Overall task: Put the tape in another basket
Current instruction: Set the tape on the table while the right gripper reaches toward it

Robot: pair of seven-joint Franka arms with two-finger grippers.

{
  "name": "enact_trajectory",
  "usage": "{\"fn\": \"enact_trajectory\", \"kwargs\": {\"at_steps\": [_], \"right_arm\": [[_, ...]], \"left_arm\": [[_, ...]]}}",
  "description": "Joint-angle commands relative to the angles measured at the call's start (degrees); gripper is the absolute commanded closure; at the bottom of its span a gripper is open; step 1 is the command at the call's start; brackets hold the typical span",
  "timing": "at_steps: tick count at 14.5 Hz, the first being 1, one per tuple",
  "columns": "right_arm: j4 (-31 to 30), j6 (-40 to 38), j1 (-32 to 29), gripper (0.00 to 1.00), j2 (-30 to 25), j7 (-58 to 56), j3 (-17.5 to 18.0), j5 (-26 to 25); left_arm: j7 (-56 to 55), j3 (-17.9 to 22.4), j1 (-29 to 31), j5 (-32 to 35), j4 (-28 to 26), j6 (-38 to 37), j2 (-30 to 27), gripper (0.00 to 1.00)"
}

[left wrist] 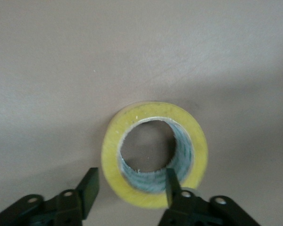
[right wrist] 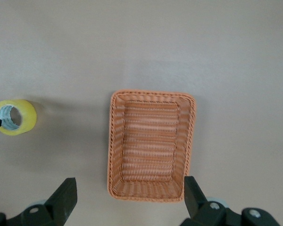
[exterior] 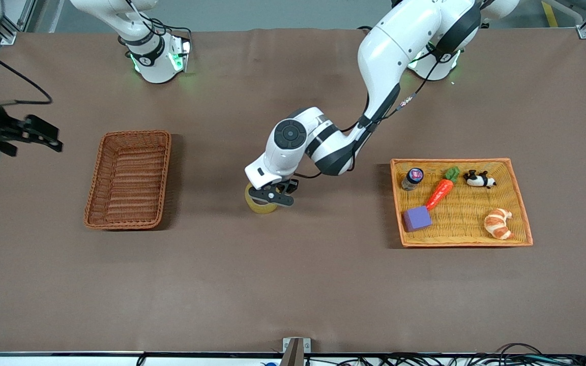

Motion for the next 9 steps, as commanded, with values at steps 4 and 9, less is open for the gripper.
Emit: {"fn": "enact_trajectory", "kwargs": {"at_steps": [4, 9], "right_arm": [[-6.8, 9.2, 10.4, 0.00, 3.5, 13.8, -0.3, 0.4], [-13.5, 22.5, 21.5, 0.00, 9.0, 28.7, -0.4, 0.1]], "left_arm": [[-0.3, 0.2, 6.4, 2.6, -17.4, -8.7, -21.6, 0.00], [0.5, -0.3, 15.0, 2.6, -26.7, -9.2, -36.3, 0.00]]}}
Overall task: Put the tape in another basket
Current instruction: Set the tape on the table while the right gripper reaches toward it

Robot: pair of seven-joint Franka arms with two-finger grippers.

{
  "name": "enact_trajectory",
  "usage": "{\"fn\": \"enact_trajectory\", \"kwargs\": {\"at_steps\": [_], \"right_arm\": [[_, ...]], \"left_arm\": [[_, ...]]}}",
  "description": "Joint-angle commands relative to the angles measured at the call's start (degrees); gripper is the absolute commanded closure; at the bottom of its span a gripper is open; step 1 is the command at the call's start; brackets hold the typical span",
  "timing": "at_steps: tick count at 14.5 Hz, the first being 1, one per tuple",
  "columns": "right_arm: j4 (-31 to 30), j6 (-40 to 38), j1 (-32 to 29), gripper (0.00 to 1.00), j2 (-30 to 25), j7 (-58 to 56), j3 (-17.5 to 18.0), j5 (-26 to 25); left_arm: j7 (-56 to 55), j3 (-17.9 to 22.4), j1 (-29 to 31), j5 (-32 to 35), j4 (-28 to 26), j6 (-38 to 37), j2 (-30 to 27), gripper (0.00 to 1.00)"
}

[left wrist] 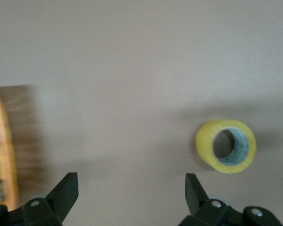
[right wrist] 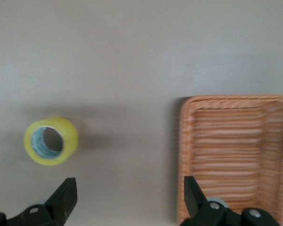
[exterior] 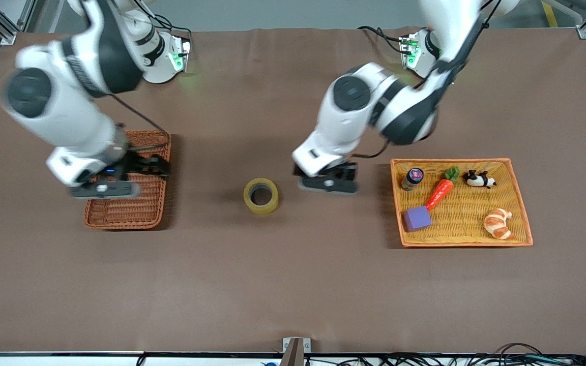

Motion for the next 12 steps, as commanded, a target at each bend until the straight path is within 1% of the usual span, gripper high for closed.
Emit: {"fn": "enact_trajectory", "kwargs": {"at_steps": [1, 3, 5, 6, 9, 11, 12], "right_arm": [[-1.8, 5.9, 6.1, 0.00, 4.6, 7.1, -0.7, -0.1], [-2.0, 9.7, 9.3, 0.00, 8.7, 9.8, -0.7, -0.2], [-2.0, 13.1, 11.6, 0.00, 11.9, 12.3, -0.8, -0.4], [-2.0, 14.4, 12.3, 0.00, 13.4, 13.6, -0.8, -0.6], [-1.9, 19.4, 14.4, 0.00, 17.9, 15.8, -0.9, -0.9], [-2.0, 21.0, 15.5, 0.00, 20.7, 17.2, -1.0, -2.3], [-2.0, 21.9, 15.9, 0.00, 21.7, 17.3, -1.0, -2.6]], "left_arm": [[0.0, -0.5, 4.0, 0.9, -6.3, 0.5, -7.9, 0.00], [-0.2, -0.4, 5.4, 0.8, -5.8, 0.5, -9.5, 0.00], [-0.1, -0.5, 8.5, 0.8, -5.7, 0.4, -11.6, 0.00], [0.7, -0.5, 9.9, 0.8, -5.5, -0.8, -12.5, 0.00], [6.2, 0.0, 11.8, 0.8, 0.7, -9.4, -12.8, 0.00], [8.1, -0.6, 14.4, 0.8, 1.8, -12.1, -13.9, 0.00], [9.3, -0.9, 15.9, 0.3, 1.7, -13.2, -15.6, 0.00]]}}
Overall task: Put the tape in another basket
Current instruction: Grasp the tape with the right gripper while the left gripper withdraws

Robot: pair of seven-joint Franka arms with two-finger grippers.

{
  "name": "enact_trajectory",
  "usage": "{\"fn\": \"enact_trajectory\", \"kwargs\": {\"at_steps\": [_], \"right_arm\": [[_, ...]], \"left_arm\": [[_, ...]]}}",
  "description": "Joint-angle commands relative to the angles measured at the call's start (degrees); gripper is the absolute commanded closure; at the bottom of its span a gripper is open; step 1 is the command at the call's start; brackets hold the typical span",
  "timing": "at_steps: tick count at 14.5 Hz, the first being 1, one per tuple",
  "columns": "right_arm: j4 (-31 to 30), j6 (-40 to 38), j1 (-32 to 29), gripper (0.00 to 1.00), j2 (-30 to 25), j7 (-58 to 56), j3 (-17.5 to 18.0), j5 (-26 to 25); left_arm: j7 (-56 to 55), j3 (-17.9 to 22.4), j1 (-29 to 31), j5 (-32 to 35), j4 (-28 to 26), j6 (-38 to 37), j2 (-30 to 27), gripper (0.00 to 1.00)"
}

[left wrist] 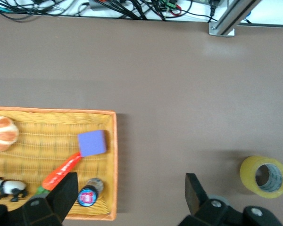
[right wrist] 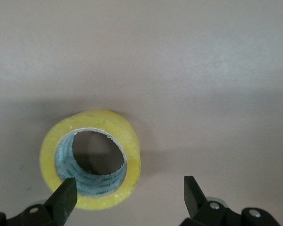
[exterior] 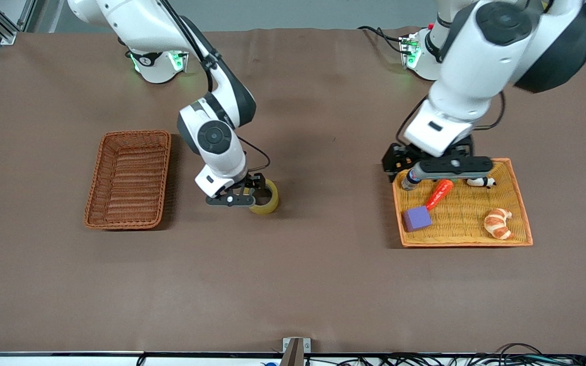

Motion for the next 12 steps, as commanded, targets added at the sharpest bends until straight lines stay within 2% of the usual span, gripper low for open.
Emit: {"fn": "enact_trajectory", "kwargs": {"at_steps": [1, 4, 7, 9, 11, 12], "right_arm": [[0.2, 2.7, 1.5, 0.00, 2.7, 2.0, -0.7, -1.6], [-0.3, 4.7, 1.5, 0.00, 4.4, 2.0, -0.9, -2.3], [-0.9, 7.2, 1.4, 0.00, 5.6, 2.0, -1.2, -3.0], [-1.5, 8.6, 1.5, 0.01, 5.8, 2.6, -1.3, -3.1], [-1.9, 9.4, 1.5, 0.13, 5.8, 2.7, -1.4, -3.2], [-2.0, 9.5, 1.5, 0.25, 5.8, 3.1, -1.4, -3.2]], "left_arm": [[3.7, -0.8, 2.6, 0.1, 0.7, -3.7, -3.4, 0.00], [8.9, 0.0, 4.2, 0.0, 0.7, -7.7, -6.2, 0.00], [10.8, 3.5, 3.8, -0.6, 0.5, -8.2, -7.1, 0.00], [11.3, 6.4, 3.8, -5.5, -0.1, -9.5, -7.7, 0.01], [14.7, 9.0, 3.8, -8.0, -1.9, -10.0, -8.9, 0.02], [15.9, 9.5, 3.9, -8.2, -3.8, -9.6, -10.2, 0.02]]}}
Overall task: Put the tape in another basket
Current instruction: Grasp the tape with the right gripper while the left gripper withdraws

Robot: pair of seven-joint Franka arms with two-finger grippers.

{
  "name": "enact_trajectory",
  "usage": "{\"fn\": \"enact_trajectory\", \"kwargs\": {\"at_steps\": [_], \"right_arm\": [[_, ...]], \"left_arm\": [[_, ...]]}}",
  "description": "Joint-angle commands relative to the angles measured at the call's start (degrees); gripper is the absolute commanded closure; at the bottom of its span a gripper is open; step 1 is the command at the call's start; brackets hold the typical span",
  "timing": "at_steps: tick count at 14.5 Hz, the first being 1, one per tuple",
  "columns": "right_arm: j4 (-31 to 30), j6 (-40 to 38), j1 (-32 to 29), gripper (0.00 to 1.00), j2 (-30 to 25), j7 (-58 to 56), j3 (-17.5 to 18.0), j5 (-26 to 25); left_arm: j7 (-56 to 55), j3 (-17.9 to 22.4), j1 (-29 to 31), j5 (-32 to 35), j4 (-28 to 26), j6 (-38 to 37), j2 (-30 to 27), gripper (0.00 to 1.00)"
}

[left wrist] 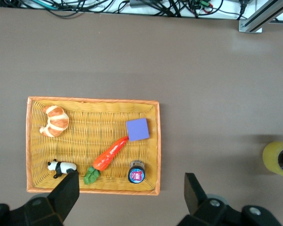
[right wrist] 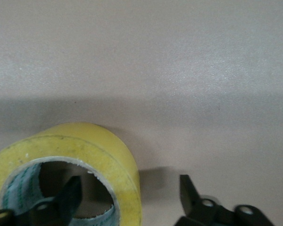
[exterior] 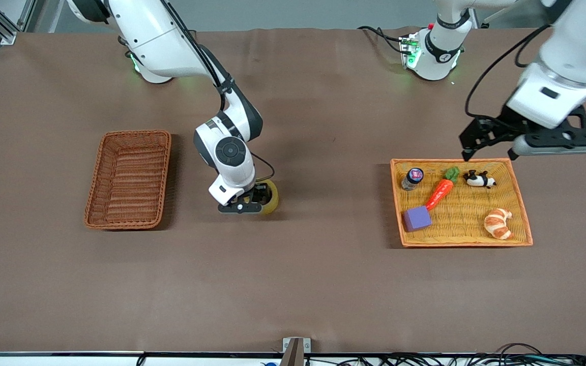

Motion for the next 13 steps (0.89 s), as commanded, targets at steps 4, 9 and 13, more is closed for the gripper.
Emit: {"fn": "enact_trajectory", "kwargs": {"at_steps": [4, 9, 13], "right_arm": [[-1.3, 0.8, 0.2, 0.97, -0.7, 4.3, -0.6, -1.1], [-0.4, -0.7, -0.7, 1.00, -1.4, 5.6, -0.5, -1.0], [-0.3, -11.0, -3.8, 1.00, -11.3, 7.2, -0.5, -0.9]], "left_arm": [[6.6, 1.5, 2.2, -2.7, -9.7, 1.8, -6.5, 0.01], [9.0, 1.5, 2.4, -3.3, -10.4, 1.4, -6.4, 0.00], [8.1, 1.5, 2.3, -2.5, -10.1, 1.5, -5.5, 0.00]]}}
